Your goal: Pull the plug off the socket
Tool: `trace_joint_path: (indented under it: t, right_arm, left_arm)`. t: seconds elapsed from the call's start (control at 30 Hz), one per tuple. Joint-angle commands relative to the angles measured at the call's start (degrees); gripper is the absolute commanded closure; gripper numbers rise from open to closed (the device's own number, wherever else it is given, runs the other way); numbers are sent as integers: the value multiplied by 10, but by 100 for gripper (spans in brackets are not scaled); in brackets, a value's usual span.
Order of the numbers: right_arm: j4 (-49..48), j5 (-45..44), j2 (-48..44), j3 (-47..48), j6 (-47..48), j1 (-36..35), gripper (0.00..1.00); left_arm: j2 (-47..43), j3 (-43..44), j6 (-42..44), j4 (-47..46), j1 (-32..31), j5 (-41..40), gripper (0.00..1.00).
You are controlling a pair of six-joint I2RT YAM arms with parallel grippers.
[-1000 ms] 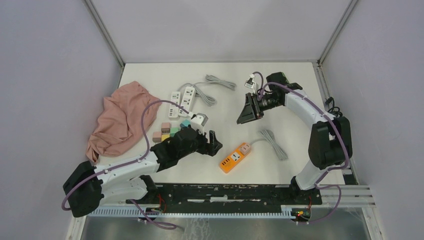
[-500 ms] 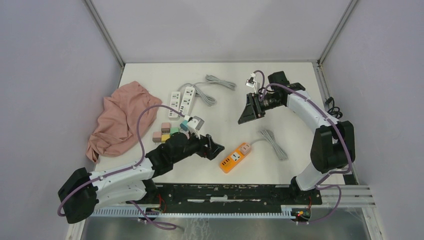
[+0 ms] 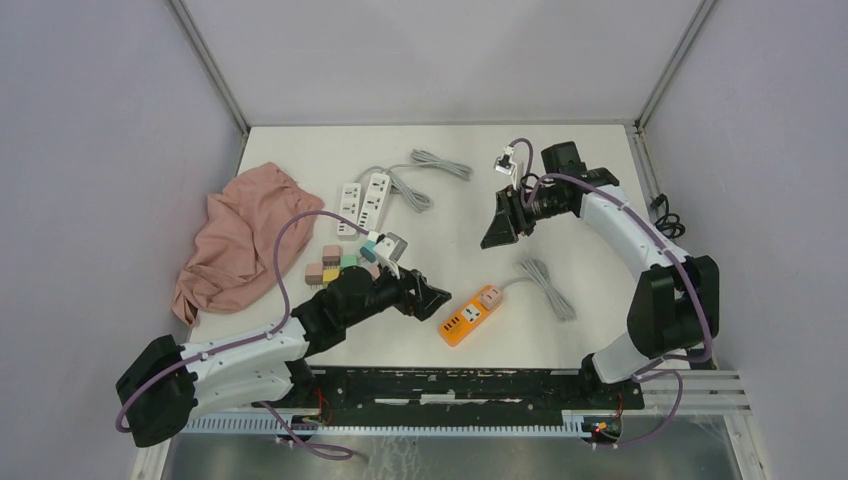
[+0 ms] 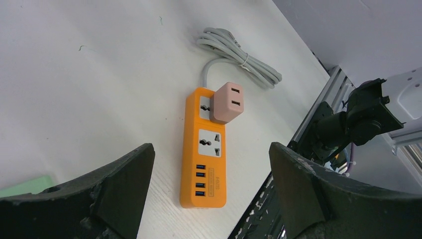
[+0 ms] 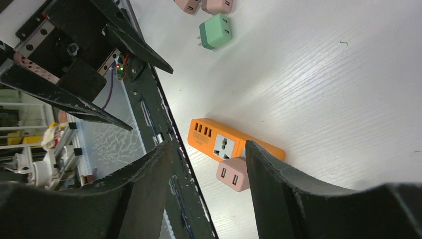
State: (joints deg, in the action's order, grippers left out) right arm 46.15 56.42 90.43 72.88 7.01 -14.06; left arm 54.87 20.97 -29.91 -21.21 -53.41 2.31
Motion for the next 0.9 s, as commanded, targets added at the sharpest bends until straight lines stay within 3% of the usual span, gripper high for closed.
trace_joint_path:
  t: [0.0,0.17,0.23,0.27,0.33,0.5,0.67,0.87]
  right_arm:
    - [-35,3,-49,-32,73,4,38]
    - [-26,55,-100,-99,274,4,35]
    - [37,83,-119,-119,440,3,30]
    - [99,96,-125,-125,569,3,25]
    - [176,105,-129,-132,712,3,15]
    - [286,83,-103,-125,887,0,8]
    - [292,48,-87,-126,923,-13,9]
    - [138,-33,-104,-155,766,-56,12]
  left_arm:
    - [2,-4,12,-40,2,12,8]
    - [4,-6,13,-43,2,11,8]
    - [4,-7,14,-43,2,11,8]
    - [4,-8,14,-44,2,10,8]
    - [5,-8,16,-44,2,9,8]
    - [2,-9,19,-42,2,6,8]
    - [4,-10,22,-40,1,3,8]
    - [11,-10,24,-42,2,4,8]
